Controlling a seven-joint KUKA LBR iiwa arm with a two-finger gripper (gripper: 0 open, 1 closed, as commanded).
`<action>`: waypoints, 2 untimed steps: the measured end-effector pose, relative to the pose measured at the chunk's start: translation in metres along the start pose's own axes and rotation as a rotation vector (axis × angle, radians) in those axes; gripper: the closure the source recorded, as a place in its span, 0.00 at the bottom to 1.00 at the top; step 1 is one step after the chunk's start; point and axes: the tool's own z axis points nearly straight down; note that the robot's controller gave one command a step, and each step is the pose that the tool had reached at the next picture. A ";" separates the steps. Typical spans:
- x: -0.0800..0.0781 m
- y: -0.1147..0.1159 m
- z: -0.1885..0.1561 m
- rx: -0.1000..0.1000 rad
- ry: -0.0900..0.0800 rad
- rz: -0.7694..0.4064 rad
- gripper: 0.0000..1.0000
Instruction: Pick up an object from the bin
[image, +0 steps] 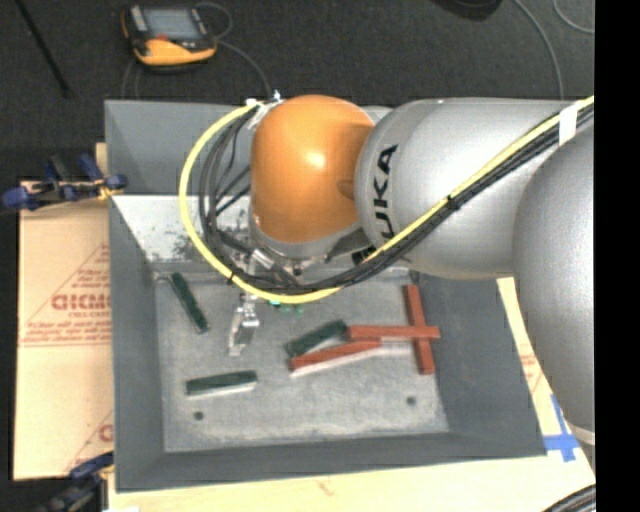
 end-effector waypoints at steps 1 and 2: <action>0.013 0.001 0.035 -0.001 -0.009 -0.050 0.00; 0.028 0.003 0.141 -0.001 0.002 -0.308 1.00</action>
Offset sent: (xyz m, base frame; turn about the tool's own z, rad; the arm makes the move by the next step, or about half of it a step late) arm -0.0313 0.0013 -0.1490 -0.3104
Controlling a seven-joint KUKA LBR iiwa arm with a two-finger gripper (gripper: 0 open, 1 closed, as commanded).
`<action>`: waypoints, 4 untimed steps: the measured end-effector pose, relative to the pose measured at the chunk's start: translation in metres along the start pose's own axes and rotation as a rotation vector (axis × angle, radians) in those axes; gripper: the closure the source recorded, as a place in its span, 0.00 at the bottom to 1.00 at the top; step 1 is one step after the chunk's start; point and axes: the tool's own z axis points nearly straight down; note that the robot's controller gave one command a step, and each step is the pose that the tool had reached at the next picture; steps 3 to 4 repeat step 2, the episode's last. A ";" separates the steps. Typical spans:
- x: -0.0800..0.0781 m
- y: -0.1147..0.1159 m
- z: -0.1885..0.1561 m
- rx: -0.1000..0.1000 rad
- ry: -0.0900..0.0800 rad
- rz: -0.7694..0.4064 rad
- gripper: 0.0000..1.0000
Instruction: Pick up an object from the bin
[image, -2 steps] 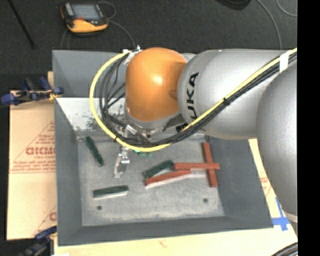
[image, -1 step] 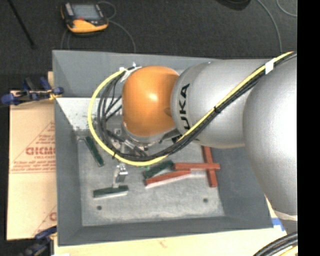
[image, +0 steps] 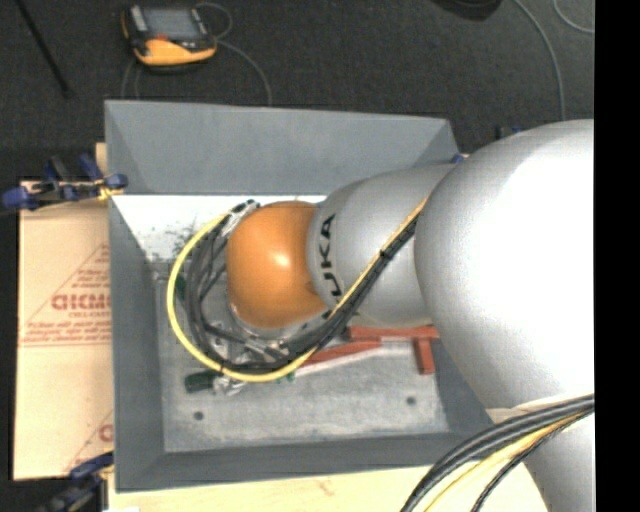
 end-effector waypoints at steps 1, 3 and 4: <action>0.000 0.000 0.000 0.000 0.000 0.001 1.00; -0.003 0.000 -0.136 0.002 -0.006 -0.027 1.00; -0.003 0.000 -0.136 0.002 -0.006 -0.027 1.00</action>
Offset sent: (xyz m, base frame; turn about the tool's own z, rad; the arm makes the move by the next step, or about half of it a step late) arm 0.0013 0.0005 0.1348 -0.0305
